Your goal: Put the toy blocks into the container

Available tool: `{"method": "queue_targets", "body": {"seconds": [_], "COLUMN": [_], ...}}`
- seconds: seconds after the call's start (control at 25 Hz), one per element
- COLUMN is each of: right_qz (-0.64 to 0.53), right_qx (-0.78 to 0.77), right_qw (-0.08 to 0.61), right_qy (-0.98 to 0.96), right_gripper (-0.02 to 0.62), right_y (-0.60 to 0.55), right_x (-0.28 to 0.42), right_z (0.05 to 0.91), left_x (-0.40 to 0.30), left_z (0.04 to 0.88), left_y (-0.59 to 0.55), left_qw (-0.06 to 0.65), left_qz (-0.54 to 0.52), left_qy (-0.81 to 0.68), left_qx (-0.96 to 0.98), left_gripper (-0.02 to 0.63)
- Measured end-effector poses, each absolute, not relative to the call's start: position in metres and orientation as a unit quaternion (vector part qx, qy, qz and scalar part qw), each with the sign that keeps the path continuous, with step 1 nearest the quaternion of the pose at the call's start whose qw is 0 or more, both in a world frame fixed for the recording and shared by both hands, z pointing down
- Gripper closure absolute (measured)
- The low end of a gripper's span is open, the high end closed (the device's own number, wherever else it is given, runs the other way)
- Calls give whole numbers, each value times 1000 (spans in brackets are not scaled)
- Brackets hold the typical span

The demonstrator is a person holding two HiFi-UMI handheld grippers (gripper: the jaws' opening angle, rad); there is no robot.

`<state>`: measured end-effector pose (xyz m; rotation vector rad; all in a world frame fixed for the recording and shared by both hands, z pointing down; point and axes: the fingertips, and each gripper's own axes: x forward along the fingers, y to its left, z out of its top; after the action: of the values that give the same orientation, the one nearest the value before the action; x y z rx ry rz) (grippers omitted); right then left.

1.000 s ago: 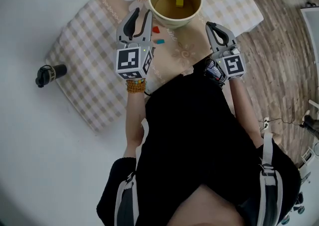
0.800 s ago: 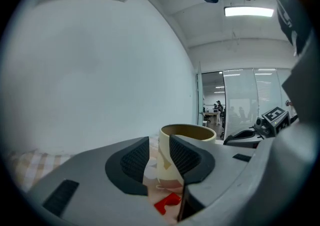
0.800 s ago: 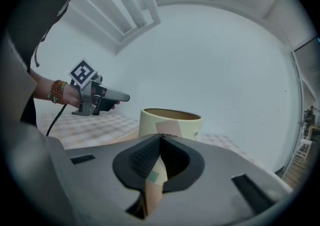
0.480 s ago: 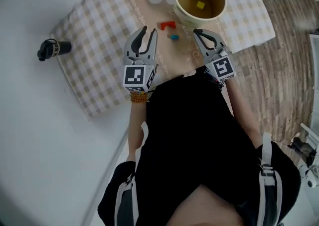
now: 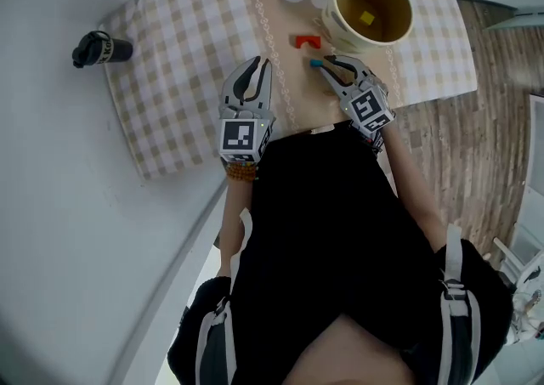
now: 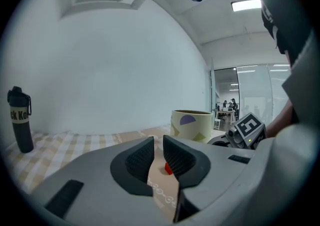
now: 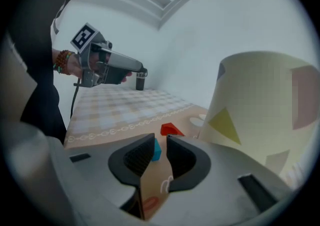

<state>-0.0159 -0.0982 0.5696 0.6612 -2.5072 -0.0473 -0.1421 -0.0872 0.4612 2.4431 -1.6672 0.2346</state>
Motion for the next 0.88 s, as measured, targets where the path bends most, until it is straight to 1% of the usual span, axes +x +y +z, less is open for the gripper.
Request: {"method": "queue_targets", "body": {"seconds": [0.08,0.36,0.68,0.76,0.84,0.88], "right_qz": [-15,-18,-24,-24,-21,-18], "right_qx": [233,209,192,198,206,209], "right_qw": [279,300,320,320,318,317], "right_qy": [-932,-931,-927,-926,-925,-925], "right_gripper": [494,494,494,501,523,523], "right_y": [-99,-97,-88,-89,-90,-90], "right_x": [-20,-29,-36,-35,-33,-33], "right_z": [576,591,601,600,599,598], "left_x": [-145,-152,-149,-148,-148,-149], "left_z": [463,470,469,469,469,470], "left_y": [-85,-80,-79,-79,-78,-78], "left_qw": [89,92,89,88,88,88], "left_qz": [80,84,78,77,77,78], "left_qy": [-563,-572,-568,-568,-572,-575], "left_qx": [818,810,814,814,812,810], "left_gripper": [545,560,563,563,565,606]}}
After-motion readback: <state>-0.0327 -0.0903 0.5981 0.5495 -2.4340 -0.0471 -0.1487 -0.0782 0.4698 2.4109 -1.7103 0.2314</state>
